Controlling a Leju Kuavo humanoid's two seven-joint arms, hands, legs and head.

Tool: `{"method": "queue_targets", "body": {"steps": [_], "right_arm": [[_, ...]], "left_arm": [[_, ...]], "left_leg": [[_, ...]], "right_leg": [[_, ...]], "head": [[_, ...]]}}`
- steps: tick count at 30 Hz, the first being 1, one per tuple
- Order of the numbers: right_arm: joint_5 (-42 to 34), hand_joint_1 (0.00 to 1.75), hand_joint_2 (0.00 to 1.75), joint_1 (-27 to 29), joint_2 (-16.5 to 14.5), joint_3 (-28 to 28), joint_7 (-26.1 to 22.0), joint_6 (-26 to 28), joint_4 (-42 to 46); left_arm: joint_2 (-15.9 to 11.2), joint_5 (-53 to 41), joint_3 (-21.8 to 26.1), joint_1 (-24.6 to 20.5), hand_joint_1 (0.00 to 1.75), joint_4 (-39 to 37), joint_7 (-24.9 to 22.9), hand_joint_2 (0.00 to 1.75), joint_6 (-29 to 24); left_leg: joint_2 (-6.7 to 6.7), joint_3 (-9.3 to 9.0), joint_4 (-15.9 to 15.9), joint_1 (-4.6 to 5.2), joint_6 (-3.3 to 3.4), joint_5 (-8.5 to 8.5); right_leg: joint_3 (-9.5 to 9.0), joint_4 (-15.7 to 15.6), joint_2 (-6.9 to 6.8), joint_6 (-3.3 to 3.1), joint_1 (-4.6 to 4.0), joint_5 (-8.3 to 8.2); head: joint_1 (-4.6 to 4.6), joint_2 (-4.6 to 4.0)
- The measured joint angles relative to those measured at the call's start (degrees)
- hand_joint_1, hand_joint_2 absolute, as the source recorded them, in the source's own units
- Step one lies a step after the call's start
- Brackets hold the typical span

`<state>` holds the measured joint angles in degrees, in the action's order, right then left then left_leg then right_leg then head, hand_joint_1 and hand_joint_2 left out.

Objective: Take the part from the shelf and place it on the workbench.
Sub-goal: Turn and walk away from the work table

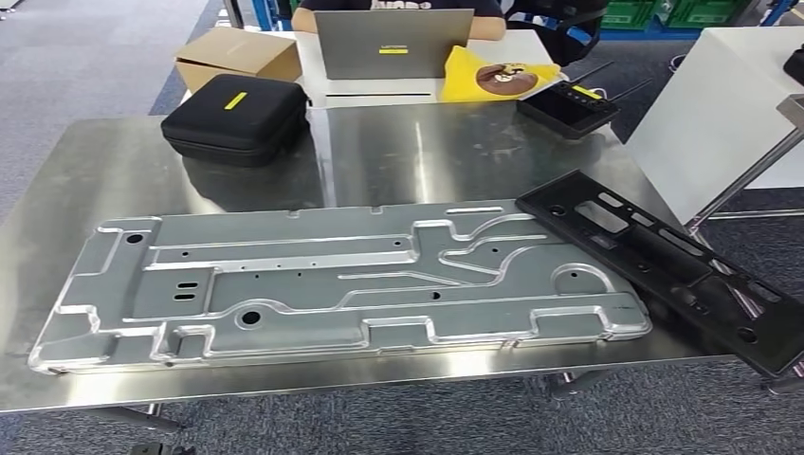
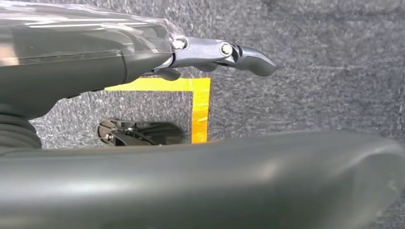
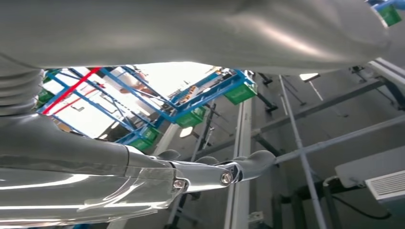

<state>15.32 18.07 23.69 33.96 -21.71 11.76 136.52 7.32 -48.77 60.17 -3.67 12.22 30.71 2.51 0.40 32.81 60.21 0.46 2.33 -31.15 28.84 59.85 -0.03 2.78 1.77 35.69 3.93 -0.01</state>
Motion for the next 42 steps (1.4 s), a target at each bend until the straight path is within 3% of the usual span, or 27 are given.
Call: {"method": "queue_targets", "body": {"steps": [1,3,4,5,6,7,9,10,13,15,17,19,20,21,22,25,27,29,30,32,34,35,36,37,39,41,42], "right_arm": [[0.0,0.00,0.00,0.3,-0.5,0.1,-0.1,0.0,0.2],[0.2,0.00,0.00,0.8,-1.7,0.2,-0.4,-0.1,0.3],[0.3,0.00,0.00,1.1,-2.3,0.2,-0.6,-0.1,0.4],[0.4,0.00,0.00,1.4,-2.8,0.2,-0.8,-0.2,0.4],[0.6,0.00,0.00,1.7,-3.4,0.2,-0.9,-0.3,0.5],[0.7,0.00,0.00,2.0,-3.9,0.2,-1.2,-0.5,0.6],[1.2,0.00,0.00,2.6,-5.2,0.2,-1.8,-0.8,0.8],[1.4,0.00,0.00,2.9,-5.9,0.2,-2.1,-1.0,0.9],[2.1,0.00,0.00,3.9,-8.0,0.1,-3.1,-1.5,1.1],[2.6,0.00,0.00,4.4,-9.5,0.1,-3.9,-2.1,1.1],[3.2,0.00,0.00,5.1,-11.4,0.0,-4.8,-2.9,1.1],[3.8,0.00,0.00,5.9,-13.4,-0.1,-5.7,-3.7,1.1],[4.2,0.00,0.00,6.3,-14.5,-0.1,-6.2,-3.9,1.1],[4.5,0.00,0.00,6.6,-15.4,-0.1,-6.5,-4.1,1.1],[4.8,0.00,0.00,7.0,-16.5,-0.2,-6.9,-4.4,1.1],[5.4,0.00,0.00,7.8,-19.5,-0.3,-7.8,-5.7,0.9],[5.5,0.00,0.00,8.3,-21.4,-0.4,-8.4,-6.6,0.7],[5.5,0.00,0.00,8.8,-23.2,-0.4,-8.9,-7.7,0.5],[5.5,0.00,0.00,9.1,-24.0,-0.4,-9.1,-8.3,0.3],[5.4,0.00,0.00,9.5,-25.5,-0.3,-9.3,-9.6,-0.2],[5.4,0.00,0.00,9.8,-27.0,-0.1,-9.4,-11.0,-0.9],[5.5,0.00,0.00,9.9,-27.8,0.0,-9.5,-11.8,-1.3],[5.7,0.00,0.00,9.9,-28.7,0.2,-9.7,-12.8,-1.8],[6.0,0.00,0.00,9.9,-29.6,0.5,-9.8,-14.0,-2.3],[6.8,0.00,0.00,9.8,-31.5,1.4,-10.1,-16.3,-3.2],[7.8,0.00,0.00,9.6,-33.3,2.3,-10.3,-18.3,-4.0],[8.5,0.00,0.00,9.5,-34.2,2.9,-10.4,-19.3,-4.5]], "left_arm": [[0.0,0.0,0.0,0.0,0.00,0.0,0.0,0.00,-0.1],[-0.1,0.0,0.1,0.0,0.00,0.0,0.0,0.00,-0.3],[-0.1,0.0,0.1,0.0,0.00,0.0,0.0,0.00,-0.3],[-0.1,-0.1,0.1,0.1,0.00,0.0,0.0,0.00,-0.3],[-0.1,-0.1,0.2,0.1,0.00,0.0,0.0,0.00,-0.3],[-0.1,-0.1,0.2,0.1,0.00,0.0,0.0,0.00,-0.3],[-0.2,-0.1,0.4,0.1,0.00,0.0,0.0,0.00,-0.3],[-0.3,-0.1,0.5,0.1,0.00,0.0,0.0,0.00,-0.3],[-0.4,-0.1,0.6,0.1,0.00,0.0,0.0,0.00,-0.4],[-0.5,-0.1,0.7,0.1,0.00,0.0,0.0,0.00,-0.5],[-0.5,-0.1,0.8,0.1,0.00,0.0,0.0,0.00,-0.7],[-0.5,-0.1,0.9,0.1,0.00,0.0,0.1,0.00,-0.9],[-0.5,-0.1,1.0,0.1,0.00,0.0,0.1,0.00,-1.0],[-0.5,-0.1,1.0,0.1,0.00,0.0,0.1,0.00,-1.1],[-0.5,-0.1,1.1,0.1,0.00,0.0,0.1,0.00,-1.1],[-0.6,-0.1,1.4,0.0,0.00,0.0,0.2,0.00,-1.3],[-0.7,-0.1,1.5,-0.1,0.00,0.0,0.3,0.00,-1.3],[-0.8,0.0,1.7,0.0,0.00,0.0,0.3,0.00,-1.4],[-0.8,0.0,1.8,0.0,0.00,0.0,0.3,0.00,-1.4],[-0.8,0.0,2.0,-0.1,0.00,0.0,0.3,0.00,-1.4],[-0.8,0.0,2.1,0.0,0.00,0.0,0.3,0.00,-1.4],[-0.8,0.0,2.1,0.0,0.00,0.0,0.3,0.00,-1.4],[-0.8,0.0,2.2,0.0,0.00,0.0,0.3,0.00,-1.4],[-0.8,0.0,2.3,0.0,0.00,0.0,0.3,0.00,-1.4],[-0.8,0.0,2.3,0.0,0.00,0.0,0.3,0.00,-1.5],[-0.8,-0.1,2.4,0.0,0.00,0.0,0.3,0.00,-1.5],[-0.8,-0.2,2.4,0.0,0.00,0.0,0.3,0.00,-1.5]], "left_leg": [[-0.16,-0.33,-0.7,-0.19,0.35,0.36],[-0.35,-0.59,-1.2,-0.39,0.71,0.67],[-0.40,-0.57,-1.2,-0.40,0.73,0.68],[-0.43,-0.57,-1.2,-0.43,0.70,0.68],[-0.46,-0.58,-1.2,-0.51,0.63,0.68],[-0.47,-0.60,-1.1,-0.66,0.47,0.65],[-0.38,-0.49,-0.7,-0.85,-0.25,0.49],[-0.30,-0.39,-0.4,-0.78,-0.73,0.46],[-0.07,-0.05,-0.1,-0.54,-1.91,0.82],[-0.05,0.25,0.5,-0.71,-2.48,0.06],[-0.08,1.57,4.4,-0.83,-2.97,-3.66],[-0.09,3.63,11.4,-0.83,-3.25,-8.15],[-0.09,4.01,13.8,-0.82,-3.23,-9.23],[-0.09,3.41,14.2,-0.79,-3.07,-9.16],[-0.08,1.70,12.3,-0.72,-2.77,-8.06],[-0.06,-5.93,0.4,-0.16,-1.31,-4.15],[-0.05,-7.66,-3.1,0.25,-0.90,-3.61],[-0.13,-7.27,-3.4,0.31,-0.66,-2.87],[-0.27,-6.94,-3.6,0.22,-0.38,-2.35],[-0.60,-5.91,-3.9,-0.01,0.21,-1.14],[-0.86,-4.51,-3.7,0.15,0.53,-0.21],[-1.00,-3.76,-3.6,0.23,0.60,0.23],[-1.12,-2.97,-3.3,0.29,0.61,0.63],[-1.20,-2.19,-3.0,0.32,0.56,0.96],[-1.27,-0.84,-2.1,0.32,0.32,1.42],[-1.26,0.04,-1.4,0.42,-0.15,1.85],[-1.26,0.30,-1.1,0.41,-0.47,2.14]], "right_leg": [[0.53,1.5,0.04,0.00,-0.05,1.24],[3.16,7.4,0.06,0.07,0.02,4.73],[4.68,10.6,0.06,0.26,0.08,5.93],[5.63,12.6,0.05,0.53,0.15,6.13],[5.69,12.7,0.03,0.84,0.23,5.17],[4.71,10.5,0.01,1.16,0.34,3.21],[1.38,3.3,0.02,1.72,0.60,-0.53],[0.31,0.9,0.18,1.64,0.62,-1.56],[0.31,-0.2,0.51,0.21,0.48,-1.87],[0.71,-0.2,0.21,-0.87,0.51,-2.18],[1.45,-0.3,-0.18,-1.84,0.51,-2.78],[2.48,-0.3,-0.45,-2.38,0.31,-3.43],[2.96,-0.3,-0.56,-2.48,0.18,-3.76],[3.35,-0.3,-0.66,-2.48,0.04,-4.07],[3.67,-0.3,-0.73,-2.47,-0.12,-4.36],[4.29,-0.3,-0.84,-2.24,-0.51,-5.22],[4.62,-0.3,-0.87,-1.69,-0.49,-5.93],[4.81,-0.4,-0.80,-0.93,-0.29,-6.44],[4.98,-0.1,-0.69,-0.65,-0.24,-5.90],[5.96,2.9,-0.42,-0.38,-0.23,-2.25],[7.60,9.2,-0.30,-0.18,-0.27,2.66],[8.02,12.1,-0.29,-0.04,-0.28,3.88],[7.70,13.5,-0.29,0.07,-0.28,3.89],[6.35,12.8,-0.29,0.13,-0.28,2.74],[1.14,6.0,-0.29,-0.02,-0.31,-0.18],[-3.30,-1.2,-0.27,-0.37,-0.54,-0.87],[-4.20,-2.9,-0.27,-0.58,-0.73,-0.64]], "head": [[0.00,0.00],[-0.01,0.00],[-0.01,0.00],[-0.01,0.00],[0.00,0.00],[0.00,0.00],[-0.02,0.00],[-0.01,0.00],[0.02,0.01],[0.03,0.00],[0.04,0.00],[0.03,0.00],[0.03,0.00],[0.02,0.00],[0.03,0.01],[0.03,0.01],[0.03,0.01],[0.03,0.01],[0.02,0.01],[-0.01,0.01],[-0.03,0.01],[-0.03,0.01],[-0.03,0.01],[-0.02,0.01],[-0.03,0.01],[-0.02,0.01],[-0.02,0.01]]}}
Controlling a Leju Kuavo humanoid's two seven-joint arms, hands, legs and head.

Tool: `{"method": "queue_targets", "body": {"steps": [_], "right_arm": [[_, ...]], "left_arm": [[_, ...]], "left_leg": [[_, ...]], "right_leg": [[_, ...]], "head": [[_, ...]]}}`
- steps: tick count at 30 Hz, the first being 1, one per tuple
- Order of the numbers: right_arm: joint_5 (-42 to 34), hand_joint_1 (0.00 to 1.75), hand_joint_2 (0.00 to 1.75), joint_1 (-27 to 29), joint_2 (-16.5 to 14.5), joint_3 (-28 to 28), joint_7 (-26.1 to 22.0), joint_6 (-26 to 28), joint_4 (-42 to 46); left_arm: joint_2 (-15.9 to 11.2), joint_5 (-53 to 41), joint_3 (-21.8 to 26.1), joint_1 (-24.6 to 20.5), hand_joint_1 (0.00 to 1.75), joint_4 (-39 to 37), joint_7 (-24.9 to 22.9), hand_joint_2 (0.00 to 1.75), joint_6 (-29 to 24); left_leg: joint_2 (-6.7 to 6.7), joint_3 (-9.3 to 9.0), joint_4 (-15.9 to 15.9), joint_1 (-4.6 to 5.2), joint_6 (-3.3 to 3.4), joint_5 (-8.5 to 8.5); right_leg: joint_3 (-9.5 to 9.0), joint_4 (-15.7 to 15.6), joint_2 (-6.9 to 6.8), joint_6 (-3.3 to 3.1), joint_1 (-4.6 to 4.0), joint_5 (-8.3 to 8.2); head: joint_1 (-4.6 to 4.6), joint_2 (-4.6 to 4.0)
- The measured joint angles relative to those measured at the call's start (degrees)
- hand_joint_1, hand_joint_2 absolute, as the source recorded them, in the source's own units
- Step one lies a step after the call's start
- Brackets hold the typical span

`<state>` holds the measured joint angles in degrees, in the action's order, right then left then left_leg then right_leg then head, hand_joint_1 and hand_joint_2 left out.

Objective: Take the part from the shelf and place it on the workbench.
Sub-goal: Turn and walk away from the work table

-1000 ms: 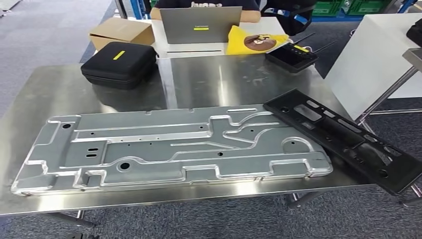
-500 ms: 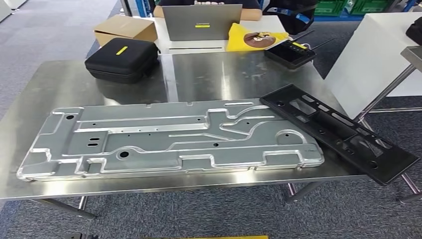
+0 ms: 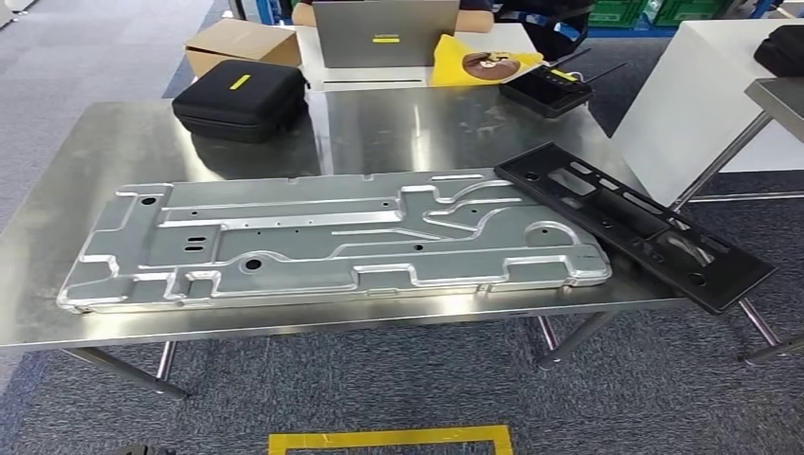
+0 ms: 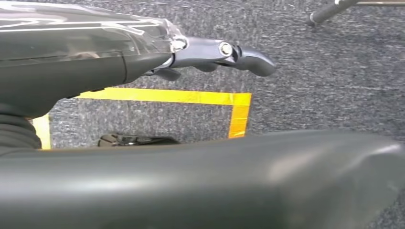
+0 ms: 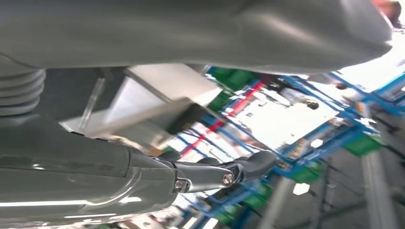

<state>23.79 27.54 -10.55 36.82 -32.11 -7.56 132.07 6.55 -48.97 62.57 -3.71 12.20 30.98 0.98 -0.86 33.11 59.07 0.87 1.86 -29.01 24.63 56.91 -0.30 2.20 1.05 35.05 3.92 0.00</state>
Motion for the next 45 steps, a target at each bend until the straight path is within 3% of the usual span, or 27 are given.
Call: {"method": "queue_targets", "body": {"steps": [3,5,7,8,10,11,13,15,16,18,19,21,23,25,26,28,30,31,33,34,36,38,39,40,42,43,45], "right_arm": [[3.1,0.00,0.00,-0.8,-3.0,2.0,-0.2,-4.1,-2.0],[4.9,0.00,0.00,-1.4,-4.7,3.2,-0.4,-6.0,-3.7],[6.1,0.00,0.00,-1.7,-6.0,4.1,-0.3,-6.4,-5.9],[6.5,0.00,0.00,-1.8,-6.5,4.4,0.0,-6.5,-7.2],[7.1,0.00,0.00,-1.9,-7.4,4.9,0.8,-6.4,-9.9],[7.4,0.00,0.00,-2.0,-7.7,5.1,1.2,-6.4,-11.3],[8.2,0.00,0.00,-2.2,-8.2,5.5,1.7,-6.3,-13.9],[9.2,0.00,0.00,-2.6,-8.5,5.8,2.2,-6.1,-16.8],[9.9,0.00,0.00,-2.9,-8.7,6.0,2.5,-6.0,-18.4],[11.3,0.00,0.00,-3.3,-8.9,6.4,2.9,-5.3,-21.9],[12.1,0.00,0.00,-3.5,-9.0,6.7,2.9,-4.8,-23.8],[13.7,0.00,0.00,-3.9,-9.1,7.2,2.7,-3.5,-27.6],[15.4,0.00,0.00,-4.8,-9.1,7.8,2.6,-2.3,-31.7],[18.3,0.00,0.00,-6.1,-9.2,9.0,2.4,-1.2,-36.9],[20.1,0.00,0.00,-6.8,-9.2,9.7,2.3,-0.8,-39.8],[24.9,0.00,0.00,-8.9,-9.2,11.5,1.8,0.3,-46.2],[30.3,0.00,0.00,-11.5,-9.2,14.1,1.0,1.8,-53.2],[32.6,0.00,0.00,-12.8,-9.1,15.6,0.5,2.8,-56.7],[37.0,0.00,0.00,-15.2,-8.8,18.8,-0.4,5.3,-64.1],[38.8,0.00,0.00,-16.3,-8.6,20.3,-0.6,6.7,-67.7],[41.6,0.00,0.00,-18.2,-8.1,22.8,-0.4,9.0,-74.3],[43.2,0.00,0.00,-19.8,-7.2,24.9,0.6,11.0,-80.3],[44.0,0.00,0.00,-20.6,-6.7,25.9,1.3,12.1,-83.3],[44.7,0.00,0.00,-21.4,-6.0,26.9,2.0,13.2,-86.3],[45.9,0.00,0.00,-22.9,-4.8,28.4,3.1,15.1,-91.5],[46.3,0.00,0.00,-23.5,-4.2,29.0,3.5,15.8,-93.7],[46.7,0.00,0.00,-24.3,-3.4,29.9,4.2,16.6,-97.0]], "left_arm": [[0.0,-0.4,0.1,0.1,0.00,0.0,-0.1,0.00,-0.3],[0.0,-0.6,0.1,0.1,0.00,0.0,-0.1,0.00,-0.5],[0.0,-0.8,0.1,0.1,0.00,0.0,-0.2,0.00,-0.6],[0.0,-0.9,0.1,0.1,0.00,0.0,-0.2,0.00,-0.6],[0.0,-1.0,0.1,0.1,0.00,0.0,-0.2,0.00,-0.7],[0.0,-1.1,0.1,0.1,0.00,0.0,-0.2,0.00,-0.8],[0.0,-1.4,0.1,0.0,0.00,0.0,-0.3,0.00,-0.8],[0.0,-1.6,0.1,-0.2,0.00,0.0,-0.3,0.00,-0.8],[0.0,-1.6,0.1,-0.3,0.00,0.0,-0.3,0.00,-0.9],[0.0,-1.7,0.1,-0.3,0.00,0.0,-0.3,0.00,-0.9],[0.0,-1.7,0.1,-0.3,0.00,0.0,-0.4,0.00,-1.0],[0.0,-1.8,0.1,-0.3,0.00,0.0,-0.5,0.00,-1.0],[0.0,-2.1,0.1,-0.3,0.00,0.0,-0.6,0.00,-1.0],[0.0,-2.5,0.1,-0.3,0.00,0.0,-0.7,0.00,-1.0],[0.0,-2.7,0.1,-0.3,0.00,0.0,-0.7,0.00,-1.0],[0.0,-3.2,0.1,-0.4,0.00,0.0,-0.9,0.00,-1.0],[0.1,-3.5,0.1,-0.5,0.00,0.0,-1.1,0.00,-1.0],[0.1,-3.7,0.1,-0.6,0.00,0.0,-1.2,0.00,-1.1],[0.0,-3.9,0.1,-0.6,0.00,0.0,-1.2,0.00,-1.2],[0.0,-4.0,0.1,-0.5,0.00,0.0,-1.2,0.00,-1.2],[-0.1,-4.0,0.2,-0.4,0.00,0.0,-1.3,0.00,-1.5],[-0.1,-4.0,0.2,-0.4,0.00,0.0,-1.5,0.00,-1.7],[-0.1,-4.1,0.2,-0.4,0.00,0.0,-1.5,0.00,-1.7],[-0.1,-4.2,0.2,-0.4,0.00,0.0,-1.6,0.00,-1.8],[-0.1,-4.4,0.2,-0.5,0.00,0.0,-1.6,0.00,-1.8],[-0.1,-4.5,0.2,-0.6,0.00,0.0,-1.6,0.00,-1.8],[-0.1,-4.6,0.2,-0.8,0.00,0.0,-1.6,0.00,-1.8]], "left_leg": [[0.08,0.53,0.2,-0.25,-1.17,0.33],[0.23,1.58,2.8,-0.48,-1.98,-3.02],[0.33,3.23,9.2,-0.86,-2.64,-8.43],[0.34,3.78,12.6,-1.05,-2.88,-10.08],[0.35,2.66,14.8,-1.34,-3.17,-9.34],[0.36,0.66,12.8,-1.47,-3.25,-7.62],[0.47,-5.33,4.6,-1.69,-3.30,-5.12],[0.69,-9.43,-2.1,-1.66,-2.89,-5.30],[0.76,-9.96,-3.4,-1.52,-2.53,-5.67],[0.65,-9.13,-3.6,-1.39,-1.41,-5.30],[0.50,-8.49,-3.5,-1.36,-0.69,-4.81],[0.16,-6.95,-3.6,-1.21,0.42,-3.50],[-0.04,-5.19,-3.4,-0.76,0.88,-2.20],[-0.22,-3.32,-3.0,-0.26,1.10,-1.02],[-0.27,-2.39,-2.7,-0.02,1.15,-0.52],[-0.33,-0.86,-2.0,0.34,1.08,0.30],[-0.38,0.07,-1.4,0.57,0.77,1.04],[-0.41,0.40,-1.2,0.60,0.53,1.46],[-0.39,1.11,-1.0,0.59,-0.03,2.10],[-0.25,1.57,-0.5,0.52,-0.42,1.25],[0.13,2.62,3.0,0.18,-1.28,-3.43],[0.30,3.63,9.7,-0.28,-1.97,-8.68],[0.32,3.73,12.6,-0.47,-2.20,-9.61],[0.33,3.20,14.2,-0.63,-2.34,-9.13],[0.34,-0.35,11.6,-0.87,-2.39,-5.84],[0.35,-3.42,7.7,-0.93,-2.29,-4.81],[0.39,-9.21,-0.7,-0.86,-1.84,-5.09]], "right_leg": [[0.53,-0.6,-0.23,-1.21,-0.18,-0.84],[1.71,-0.8,-0.54,-2.14,0.09,-2.00],[3.30,-0.7,-0.71,-2.38,0.14,-3.17],[4.15,-0.7,-0.76,-2.32,0.15,-3.77],[5.86,-0.3,-0.83,-2.05,0.24,-4.87],[6.68,-0.1,-0.85,-1.83,0.34,-5.30],[7.94,0.6,-0.82,-1.23,0.45,-5.99],[8.70,1.0,-0.74,-0.44,0.38,-6.82],[9.03,1.1,-0.73,-0.01,0.35,-7.33],[9.69,1.2,-0.68,0.74,0.49,-7.80],[10.12,1.8,-0.60,0.94,0.57,-6.75],[11.44,6.0,-0.40,1.05,0.63,-1.62],[12.88,13.2,-0.36,1.01,0.50,3.33],[12.20,17.0,-0.33,0.82,0.28,3.28],[10.47,16.0,-0.31,0.55,0.10,1.71],[4.42,8.7,-0.23,-0.45,-0.49,-0.88],[-0.86,0.8,-0.21,-1.38,-1.05,-0.76],[-2.04,-1.3,-0.22,-1.60,-1.26,-0.37],[-1.60,-2.3,-0.33,-2.17,-1.20,-0.64],[-0.96,-2.4,-0.42,-2.66,-1.07,-1.13],[0.66,-2.5,-0.59,-3.51,-0.80,-2.46],[2.50,-2.3,-0.63,-3.63,-0.80,-3.82],[3.54,-2.1,-0.66,-3.56,-0.80,-4.47],[4.65,-1.7,-0.70,-3.46,-0.80,-5.06],[6.79,-0.8,-0.77,-3.20,-0.80,-5.97],[7.69,-0.3,-0.80,-3.02,-0.80,-6.36],[9.00,0.6,-0.78,-2.51,-0.94,-7.14]], "head": [[0.04,-0.01],[0.07,-0.01],[0.10,-0.01],[0.10,-0.01],[0.10,-0.02],[0.10,-0.01],[0.10,-0.01],[0.09,0.00],[0.08,0.00],[0.07,0.00],[0.05,-0.01],[0.03,-0.02],[0.02,0.00],[0.02,0.00],[0.02,0.00],[0.02,0.00],[0.08,0.00],[0.10,0.00],[0.12,-0.01],[0.15,-0.01],[0.23,0.00],[0.28,0.00],[0.28,0.00],[0.28,0.00],[0.28,-0.01],[0.28,-0.01],[0.27,0.00]]}}
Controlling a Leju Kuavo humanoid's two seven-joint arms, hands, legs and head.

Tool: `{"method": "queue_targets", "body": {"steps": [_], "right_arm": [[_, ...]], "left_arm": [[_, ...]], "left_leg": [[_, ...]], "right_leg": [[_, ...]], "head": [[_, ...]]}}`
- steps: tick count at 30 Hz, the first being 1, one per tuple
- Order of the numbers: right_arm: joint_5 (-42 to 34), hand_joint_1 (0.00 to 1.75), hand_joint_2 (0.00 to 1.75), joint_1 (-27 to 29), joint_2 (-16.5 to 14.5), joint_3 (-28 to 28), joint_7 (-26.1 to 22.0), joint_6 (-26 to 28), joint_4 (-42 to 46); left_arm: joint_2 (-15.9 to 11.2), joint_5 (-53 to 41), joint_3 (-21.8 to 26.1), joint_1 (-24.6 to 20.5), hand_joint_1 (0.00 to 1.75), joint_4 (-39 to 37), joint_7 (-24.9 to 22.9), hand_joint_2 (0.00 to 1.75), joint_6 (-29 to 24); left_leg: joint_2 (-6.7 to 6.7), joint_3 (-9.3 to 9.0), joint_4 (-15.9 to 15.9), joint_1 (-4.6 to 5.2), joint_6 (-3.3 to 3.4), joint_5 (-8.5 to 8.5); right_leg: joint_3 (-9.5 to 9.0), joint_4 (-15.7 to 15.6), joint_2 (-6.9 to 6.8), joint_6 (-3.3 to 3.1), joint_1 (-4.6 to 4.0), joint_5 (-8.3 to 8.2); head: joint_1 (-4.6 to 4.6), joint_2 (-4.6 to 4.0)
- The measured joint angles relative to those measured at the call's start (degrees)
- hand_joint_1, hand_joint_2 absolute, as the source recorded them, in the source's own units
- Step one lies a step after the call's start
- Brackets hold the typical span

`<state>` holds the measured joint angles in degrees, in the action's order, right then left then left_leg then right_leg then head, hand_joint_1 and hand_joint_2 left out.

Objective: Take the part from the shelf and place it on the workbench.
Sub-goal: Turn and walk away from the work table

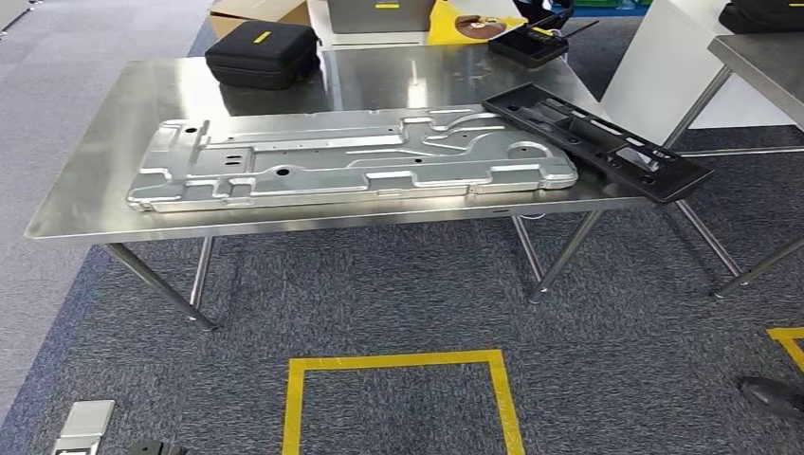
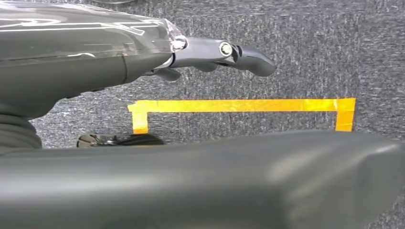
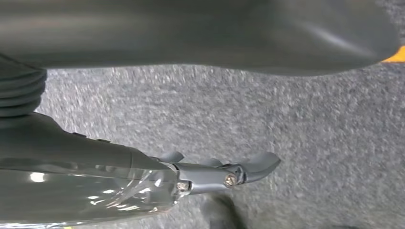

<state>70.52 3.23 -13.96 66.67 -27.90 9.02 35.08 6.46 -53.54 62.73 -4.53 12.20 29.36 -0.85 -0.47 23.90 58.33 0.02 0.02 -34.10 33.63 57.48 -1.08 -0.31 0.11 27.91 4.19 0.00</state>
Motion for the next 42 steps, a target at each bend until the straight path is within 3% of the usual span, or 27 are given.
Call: {"method": "queue_targets", "body": {"steps": [2,4,6,8,9,10,11,12,14,16,17,19,20,22,24,25,26,27,29,31,33,35,37,39,40,41,42], "right_arm": [[0.8,0.00,0.00,-0.8,0.9,0.7,1.4,0.8,-3.1],[1.9,0.00,0.00,-1.4,2.1,1.3,3.4,1.6,-6.6],[2.8,0.00,0.00,-1.7,3.0,1.7,5.0,1.9,-9.6],[3.6,0.00,0.00,-2.1,3.6,1.7,6.3,2.0,-12.0],[3.9,0.00,0.00,-2.4,3.9,1.7,7.0,2.0,-13.0],[4.3,0.00,0.00,-2.6,4.1,1.7,7.7,2.0,-13.9],[4.6,0.00,0.00,-2.8,4.4,1.7,8.4,2.0,-14.8],[4.8,0.00,0.00,-3.0,4.6,1.7,9.0,2.0,-15.5],[5.1,0.00,0.00,-3.4,4.9,1.7,9.7,2.0,-16.7],[5.3,0.00,0.00,-3.8,5.2,1.7,10.5,1.7,-17.6],[5.3,0.00,0.00,-4.0,5.3,1.7,11.2,1.3,-18.0],[5.4,0.00,0.00,-4.2,5.5,1.7,13.3,0.1,-19.0],[5.5,0.00,0.00,-4.2,5.6,1.7,14.4,-0.6,-19.4],[5.6,0.00,0.00,-4.3,5.7,1.8,16.0,-1.5,-19.9],[5.9,0.00,0.00,-4.4,5.7,1.8,17.4,-2.3,-20.4],[6.1,0.00,0.00,-4.4,5.7,1.7,18.0,-2.6,-20.5],[6.2,0.00,0.00,-4.4,5.8,1.7,18.5,-2.9,-20.7],[6.3,0.00,0.00,-4.5,5.8,1.7,18.7,-3.0,-20.8],[6.3,0.00,0.00,-4.6,5.8,1.7,18.9,-3.2,-21.1],[6.3,0.00,0.00,-4.7,5.7,1.7,19.0,-3.3,-21.3],[6.3,0.00,0.00,-4.8,5.8,1.7,19.0,-3.4,-21.4],[6.4,0.00,0.00,-4.9,5.9,1.7,18.9,-3.8,-21.4],[6.3,0.00,0.00,-4.9,6.1,1.8,19.0,-4.7,-21.5],[5.8,0.00,0.00,-4.9,6.3,2.0,19.6,-5.8,-21.7],[5.5,0.00,0.00,-5.0,6.5,2.2,20.2,-6.3,-21.7],[5.2,0.00,0.00,-5.0,6.6,2.4,20.9,-6.8,-21.8],[5.0,0.00,0.00,-5.0,6.7,2.7,21.7,-7.2,-21.9]], "left_arm": [[0.0,-0.1,0.0,-0.1,0.00,0.0,0.0,0.00,0.0],[0.1,-0.3,0.0,0.0,0.00,0.0,0.0,0.00,0.0],[0.1,-0.4,0.0,0.0,0.00,0.0,-0.1,0.00,0.0],[0.1,-0.5,0.0,0.0,0.00,0.0,-0.1,0.00,0.0],[0.1,-0.6,0.0,-0.1,0.00,0.0,-0.1,0.00,0.1],[0.1,-0.6,0.0,-0.1,0.00,0.0,-0.1,0.00,0.1],[0.1,-0.6,0.0,-0.1,0.00,0.0,-0.1,0.00,0.1],[0.1,-0.7,0.0,-0.1,0.00,0.0,-0.2,0.00,0.1],[0.1,-0.7,0.0,-0.1,0.00,0.0,-0.2,0.00,0.1],[0.2,-0.7,0.0,-0.2,0.00,0.0,-0.2,0.00,0.1],[0.2,-0.7,0.0,-0.2,0.00,0.0,-0.2,0.00,0.1],[0.2,-0.9,0.0,-0.1,0.00,0.0,-0.2,0.00,0.2],[0.2,-0.9,0.0,-0.1,0.00,0.0,-0.2,0.00,0.2],[0.2,-1.0,0.0,0.0,0.00,0.0,-0.2,0.00,0.2],[0.2,-1.1,0.0,0.0,0.00,0.0,-0.2,0.00,0.2],[0.2,-1.1,0.0,0.0,0.00,0.0,-0.3,0.00,0.2],[0.2,-1.1,0.0,0.0,0.00,0.0,-0.4,0.00,0.2],[0.2,-1.1,0.0,0.0,0.00,0.0,-0.5,0.00,0.2],[0.2,-1.1,0.0,-0.1,0.00,0.0,-0.5,0.00,0.2],[0.2,-1.1,0.0,-0.2,0.00,0.0,-0.6,0.00,0.2],[0.2,-1.1,0.0,-0.2,0.00,0.0,-1.0,0.00,0.2],[0.3,-1.0,0.1,-0.1,0.00,0.0,-2.4,0.87,0.2],[0.3,-0.8,0.4,-0.1,0.00,0.0,-5.1,1.75,0.1],[0.3,-0.9,0.6,0.0,0.00,0.0,-7.6,1.75,-0.1],[0.3,-1.1,0.7,0.1,0.00,0.0,-8.3,1.75,-0.1],[0.3,-1.2,0.7,0.1,0.00,0.0,-8.7,1.75,-0.2],[0.3,-1.2,0.8,0.1,0.00,0.0,-8.9,1.75,-0.2]], "left_leg": [[0.01,-1.98,-3.9,0.23,0.62,-0.88],[-0.17,-0.92,-4.0,0.19,1.49,-0.17],[-0.41,0.56,-4.0,0.08,2.41,1.20],[-0.54,2.28,-3.8,0.23,2.84,2.54],[-0.61,3.19,-3.7,0.31,2.90,3.15],[-0.69,4.14,-3.5,0.39,2.93,3.71],[-0.74,5.09,-3.1,0.44,2.90,4.17],[-0.76,6.03,-2.7,0.47,2.83,4.56],[-0.73,7.64,-1.6,0.61,2.60,5.14],[-0.73,8.73,-0.8,0.82,2.17,5.76],[-0.74,9.11,-0.6,0.89,1.90,6.15],[-0.60,9.78,-0.3,0.88,1.23,6.50],[-0.42,10.18,0.3,0.81,0.82,5.52],[-0.09,11.42,4.3,0.50,-0.05,0.84],[-0.02,12.91,11.4,0.15,-0.66,-3.88],[-0.02,13.11,14.1,0.03,-0.85,-4.62],[-0.02,12.50,15.1,-0.07,-0.93,-4.04],[-0.02,10.87,13.9,-0.14,-0.92,-2.54],[-0.01,5.11,6.3,-0.14,-0.60,0.11],[0.00,0.40,-1.0,0.01,-0.03,0.23],[0.00,-0.37,-3.1,0.18,0.59,-0.18],[-0.15,0.40,-3.2,0.03,1.49,0.52],[-0.33,1.34,-3.3,-0.13,2.29,1.49],[-0.42,2.38,-3.2,-0.04,2.53,2.20],[-0.45,2.84,-3.0,0.00,2.54,2.47],[-0.46,3.24,-2.8,0.02,2.54,2.66],[-0.46,3.54,-2.6,0.03,2.51,2.76]], "right_leg": [[0.85,0.3,0.00,0.67,-0.09,-1.10],[1.64,0.6,0.18,1.38,0.03,-1.19],[2.76,3.4,0.51,1.90,0.13,2.82],[4.38,10.3,0.67,2.18,0.17,8.62],[4.94,13.9,0.70,2.30,0.16,10.22],[4.86,16.3,0.71,2.36,0.16,10.44],[3.83,16.7,0.72,2.39,0.16,9.44],[1.75,14.9,0.74,2.33,0.15,7.81],[-4.67,6.7,0.83,1.92,0.06,5.53],[-9.33,-0.4,0.91,1.33,-0.08,5.84],[-10.10,-2.0,0.93,1.11,-0.17,6.13],[-9.47,-2.5,0.77,0.37,-0.03,5.74],[-8.90,-2.5,0.63,-0.12,0.09,5.27],[-7.38,-2.5,0.30,-0.92,0.27,4.08],[-5.53,-2.1,0.17,-1.07,0.23,2.92],[-4.55,-1.8,0.11,-1.02,0.22,2.40],[-3.58,-1.5,0.05,-0.94,0.22,1.96],[-2.67,-1.1,0.00,-0.83,0.22,1.58],[-1.23,-0.3,-0.03,-0.52,0.16,1.00],[-0.40,0.3,-0.01,0.00,0.00,0.44],[0.08,0.4,-0.02,0.67,-0.06,-0.32],[0.68,1.1,0.20,1.33,0.03,-0.02],[2.40,5.2,0.56,1.84,0.13,3.35],[4.96,12.6,0.70,2.19,0.17,7.79],[5.63,15.5,0.71,2.31,0.17,8.96],[5.31,16.3,0.71,2.39,0.17,9.07],[3.88,14.9,0.71,2.40,0.17,8.13]], "head": [[-0.03,0.00],[-0.06,0.00],[-0.11,0.00],[-0.15,0.00],[-0.15,0.00],[-0.15,-0.01],[-0.15,-0.01],[-0.15,-0.01],[-0.15,0.00],[-0.13,0.00],[-0.13,-0.01],[-0.11,-0.01],[-0.08,-0.01],[-0.02,-0.01],[0.01,0.00],[0.01,-0.01],[0.01,-0.01],[0.01,-0.01],[0.01,-0.01],[0.00,-0.01],[-0.01,-0.01],[-0.03,0.00],[-0.07,0.00],[-0.09,-0.01],[-0.09,-0.01],[-0.09,-0.01],[-0.09,-0.01]]}}
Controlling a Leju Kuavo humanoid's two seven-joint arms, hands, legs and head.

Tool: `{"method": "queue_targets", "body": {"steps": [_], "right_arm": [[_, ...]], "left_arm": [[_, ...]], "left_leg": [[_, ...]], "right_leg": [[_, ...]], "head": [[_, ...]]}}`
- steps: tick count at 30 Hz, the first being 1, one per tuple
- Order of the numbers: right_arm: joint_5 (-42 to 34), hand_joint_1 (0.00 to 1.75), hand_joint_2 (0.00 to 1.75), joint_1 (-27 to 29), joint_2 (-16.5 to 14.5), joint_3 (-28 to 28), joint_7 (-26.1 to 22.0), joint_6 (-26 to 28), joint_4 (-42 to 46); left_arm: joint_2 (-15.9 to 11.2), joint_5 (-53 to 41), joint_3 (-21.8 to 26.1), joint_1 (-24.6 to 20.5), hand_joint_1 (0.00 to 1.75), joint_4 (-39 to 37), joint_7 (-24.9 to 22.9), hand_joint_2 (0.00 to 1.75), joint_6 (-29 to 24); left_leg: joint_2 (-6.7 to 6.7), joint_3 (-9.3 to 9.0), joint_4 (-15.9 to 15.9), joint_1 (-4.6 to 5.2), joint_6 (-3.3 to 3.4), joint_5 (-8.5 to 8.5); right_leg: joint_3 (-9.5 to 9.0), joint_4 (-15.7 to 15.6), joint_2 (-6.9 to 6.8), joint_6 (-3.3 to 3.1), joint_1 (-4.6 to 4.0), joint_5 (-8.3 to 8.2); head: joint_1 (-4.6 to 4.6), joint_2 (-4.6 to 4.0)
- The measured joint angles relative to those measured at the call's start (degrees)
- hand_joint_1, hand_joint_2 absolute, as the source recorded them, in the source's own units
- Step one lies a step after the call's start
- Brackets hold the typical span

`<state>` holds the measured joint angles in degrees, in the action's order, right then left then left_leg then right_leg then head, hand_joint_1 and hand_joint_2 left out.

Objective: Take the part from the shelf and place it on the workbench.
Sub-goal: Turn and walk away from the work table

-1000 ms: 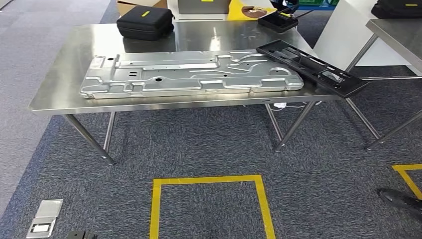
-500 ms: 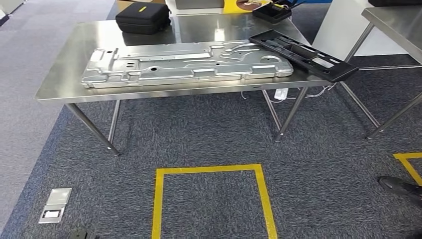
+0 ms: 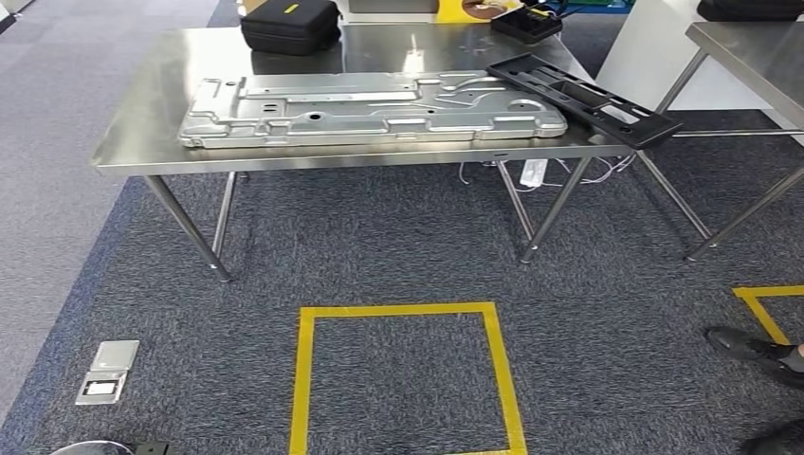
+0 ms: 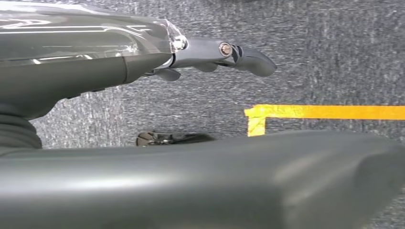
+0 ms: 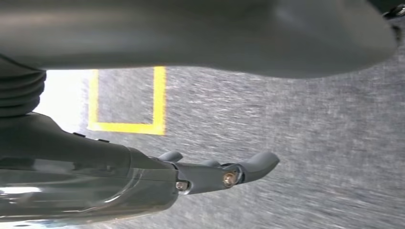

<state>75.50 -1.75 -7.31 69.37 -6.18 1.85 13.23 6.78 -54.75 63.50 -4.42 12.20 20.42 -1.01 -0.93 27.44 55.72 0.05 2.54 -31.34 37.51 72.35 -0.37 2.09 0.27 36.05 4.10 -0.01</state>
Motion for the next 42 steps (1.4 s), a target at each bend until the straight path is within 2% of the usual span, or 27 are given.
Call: {"method": "queue_targets", "body": {"steps": [3,4,5,7,9,10,12,13,14,15,17,18,19,20,23,24,25,27,28,29,30,31,33,34,35,39,42], "right_arm": [[-0.4,0.00,0.00,-0.2,0.2,0.6,2.1,-0.7,-0.1],[-0.4,0.00,0.44,-0.3,0.2,0.7,2.5,-0.9,-0.1],[-0.5,0.00,0.87,-0.3,0.3,0.9,2.7,-1.1,-0.1],[-0.6,0.00,1.75,-0.3,0.2,1.2,3.0,-1.6,-0.1],[-0.8,0.00,1.75,-0.3,0.2,1.6,3.3,-2.1,-0.2],[-0.9,0.00,1.75,-0.4,0.2,1.7,3.4,-2.3,-0.2],[-1.0,0.00,1.75,-0.5,0.2,1.8,3.6,-2.7,-0.2],[-1.0,0.00,1.75,-0.5,0.2,1.9,3.7,-2.9,-0.3],[-1.1,0.00,1.75,-0.4,0.2,2.0,3.7,-3.1,-0.3],[-1.1,0.00,1.75,-0.4,0.2,2.1,3.8,-3.2,-0.3],[-1.0,0.00,1.75,-0.5,0.2,2.2,3.8,-3.3,-0.3],[-1.0,0.00,1.75,-0.5,0.2,2.2,3.8,-3.3,-0.4],[-0.9,0.00,1.75,-0.6,0.2,2.3,3.7,-3.4,-0.4],[-0.9,0.00,1.75,-0.6,0.2,2.3,3.6,-3.4,-0.4],[-1.4,0.00,1.75,-0.5,0.4,1.8,3.4,-3.4,-0.4],[-2.0,0.00,1.75,-0.4,0.5,1.2,3.3,-3.4,-0.4],[-2.9,0.00,1.75,-0.2,0.6,0.5,3.3,-3.4,-0.4],[-5.2,0.00,1.75,0.3,0.8,-1.2,3.3,-3.4,-0.4],[-6.3,0.00,1.75,0.7,0.9,-2.1,3.4,-3.4,-0.4],[-7.6,0.00,1.75,1.1,1.0,-3.0,3.4,-3.4,-0.4],[-8.8,0.00,1.75,1.6,1.1,-4.0,3.4,-3.4,-0.4],[-10.0,0.00,1.75,2.1,1.2,-5.0,3.5,-3.4,-0.5],[-12.4,0.00,1.75,2.8,1.5,-7.2,3.5,-3.4,-0.5],[-13.6,0.00,1.75,3.1,1.6,-8.3,3.5,-3.4,-0.6],[-14.8,0.00,1.75,3.3,1.6,-9.3,3.6,-3.4,-0.6],[-19.6,0.00,1.75,4.3,1.9,-13.9,3.7,-3.4,-0.6],[-23.3,0.00,1.75,4.5,2.2,-17.4,3.9,-3.3,-0.4]], "left_arm": [[0.0,0.0,0.1,-0.1,0.00,0.0,-0.3,1.75,0.0],[0.0,0.0,0.1,-0.2,0.00,0.0,-0.3,1.75,0.0],[0.1,0.0,0.1,-0.2,0.00,0.0,-0.3,1.75,0.0],[0.1,0.0,0.1,-0.3,0.00,0.0,-0.4,1.75,0.0],[0.1,0.0,0.2,-0.3,0.00,0.0,-0.4,1.75,0.0],[0.1,0.0,0.3,-0.3,0.00,0.0,-0.4,1.75,0.0],[0.1,0.0,0.4,-0.2,0.00,0.0,-0.3,1.75,0.0],[0.1,0.1,0.5,-0.2,0.00,0.0,-0.3,1.75,0.1],[0.1,0.1,0.6,-0.1,0.00,0.0,-0.4,1.75,0.1],[0.1,0.1,0.6,0.0,0.00,0.0,-0.4,1.75,0.1],[0.1,0.1,0.6,0.0,0.00,0.0,-0.4,1.75,0.1],[0.1,0.2,0.6,0.0,0.00,0.0,-0.4,1.75,0.1],[0.1,0.2,0.7,-0.1,0.00,0.0,-0.4,1.75,0.2],[0.1,0.3,0.7,-0.1,0.00,0.0,-0.4,1.75,0.3],[0.1,0.9,0.3,0.2,0.00,0.0,-0.5,1.75,0.4],[0.0,1.4,-0.2,0.3,0.00,0.0,-0.7,1.75,0.4],[0.0,2.2,-0.8,0.4,0.00,0.1,-0.9,1.75,0.4],[-0.1,3.9,-2.3,0.5,0.00,0.3,-1.5,1.75,0.4],[-0.1,4.7,-3.1,0.5,0.00,0.5,-1.9,1.75,0.4],[-0.2,5.6,-4.0,0.5,0.00,0.7,-2.2,1.75,0.4],[-0.2,6.5,-4.9,0.5,0.00,1.1,-2.5,1.75,0.4],[-0.3,7.4,-5.8,0.5,0.00,1.5,-2.8,1.75,0.4],[-0.4,9.2,-7.8,0.4,0.00,2.3,-3.4,1.75,0.4],[-0.5,10.0,-8.8,0.4,0.00,2.7,-3.7,1.75,0.4],[-0.6,10.9,-9.8,0.4,0.00,3.0,-4.0,1.75,0.4],[-1.2,14.3,-13.7,0.9,0.00,3.8,-5.3,1.75,0.4],[-1.6,17.0,-16.9,1.6,0.00,4.1,-6.3,1.75,0.4]], "left_leg": [[0.02,0.50,0.7,0.14,-0.28,-0.04],[0.01,0.74,0.9,0.25,-0.51,-0.05],[0.00,0.99,1.1,0.35,-0.79,0.00],[0.02,1.30,1.2,0.41,-1.32,0.10],[0.20,1.95,2.6,0.33,-1.91,-1.25],[0.31,2.98,5.0,0.19,-2.25,-2.89],[0.42,6.37,12.6,-0.17,-2.89,-6.84],[0.43,7.86,16.1,-0.31,-3.11,-8.03],[0.43,8.52,17.8,-0.40,-3.23,-8.12],[0.43,8.08,17.1,-0.47,-3.26,-7.07],[0.44,4.60,10.0,-0.56,-3.03,-2.92],[0.45,2.84,6.2,-0.51,-2.86,-1.28],[0.47,1.68,3.4,-0.45,-2.65,-0.36],[0.48,1.27,2.0,-0.37,-2.47,-0.12],[0.43,1.58,1.6,-0.36,-1.68,0.00],[0.37,1.66,1.4,-0.44,-1.29,0.22],[0.29,1.76,1.3,-0.53,-0.93,0.43],[0.18,2.09,1.3,-0.49,-0.52,0.67],[0.15,2.24,1.4,-0.44,-0.44,0.72],[0.14,2.34,1.5,-0.41,-0.40,0.75],[0.15,2.39,1.6,-0.41,-0.39,0.76],[0.16,2.39,1.7,-0.41,-0.41,0.75],[0.18,2.38,1.9,-0.28,-0.66,0.62],[0.17,2.47,2.1,-0.15,-0.90,0.57],[0.16,2.57,2.2,0.01,-1.03,0.41],[0.18,2.60,2.2,0.09,-0.55,0.47],[0.20,2.54,2.0,-0.07,-0.83,0.70]], "right_leg": [[-7.00,-11.7,0.04,-0.54,-0.09,-4.32],[-8.20,-14.1,0.06,-0.83,-0.15,-4.84],[-8.54,-15.1,0.07,-1.09,-0.21,-4.81],[-8.35,-15.4,0.02,-1.63,-0.15,-4.89],[-8.18,-15.7,-0.12,-2.34,0.15,-5.27],[-8.02,-15.9,-0.21,-2.67,0.32,-5.46],[-7.59,-15.8,-0.33,-2.95,0.33,-5.63],[-7.42,-15.7,-0.38,-3.00,0.33,-5.68],[-7.29,-15.6,-0.42,-3.01,0.33,-5.71],[-7.22,-15.4,-0.43,-2.98,0.33,-5.71],[-7.26,-15.3,-0.41,-2.86,0.34,-5.67],[-7.23,-15.2,-0.38,-2.67,0.23,-5.66],[-7.08,-15.1,-0.37,-2.41,0.13,-5.72],[-6.86,-15.0,-0.36,-2.09,0.04,-5.83],[-6.40,-14.7,-0.29,-1.13,0.03,-5.84],[-6.05,-13.8,-0.21,-0.87,0.09,-4.97],[-5.22,-11.7,-0.12,-0.65,0.16,-3.40],[-2.28,-4.4,-0.01,-0.38,0.27,0.75],[-0.84,-0.8,0.00,-0.30,0.29,2.23],[-0.16,1.2,0.00,-0.24,0.29,2.69],[-0.54,1.0,0.00,-0.22,0.30,2.01],[-2.02,-1.6,0.00,-0.23,0.30,0.35],[-6.15,-9.8,0.01,-0.43,0.25,-3.27],[-7.53,-12.8,0.02,-0.62,0.21,-4.23],[-8.19,-14.5,0.04,-0.78,0.21,-4.54],[-8.27,-15.1,0.03,-1.03,0.13,-4.43],[-8.23,-15.0,0.01,-1.30,-0.08,-4.43]], "head": [[-0.01,0.00],[0.01,0.00],[0.03,0.01],[0.04,0.01],[0.09,0.00],[0.11,0.00],[0.13,0.01],[0.12,0.01],[0.12,0.01],[0.12,0.00],[0.12,-0.01],[0.12,-0.01],[0.11,-0.01],[0.09,0.00],[0.04,0.00],[0.04,0.00],[0.03,0.00],[0.01,0.00],[0.01,0.00],[0.01,0.01],[0.01,0.01],[0.01,0.01],[0.01,0.01],[0.02,0.01],[0.03,0.01],[0.05,0.01],[0.05,0.01]]}}
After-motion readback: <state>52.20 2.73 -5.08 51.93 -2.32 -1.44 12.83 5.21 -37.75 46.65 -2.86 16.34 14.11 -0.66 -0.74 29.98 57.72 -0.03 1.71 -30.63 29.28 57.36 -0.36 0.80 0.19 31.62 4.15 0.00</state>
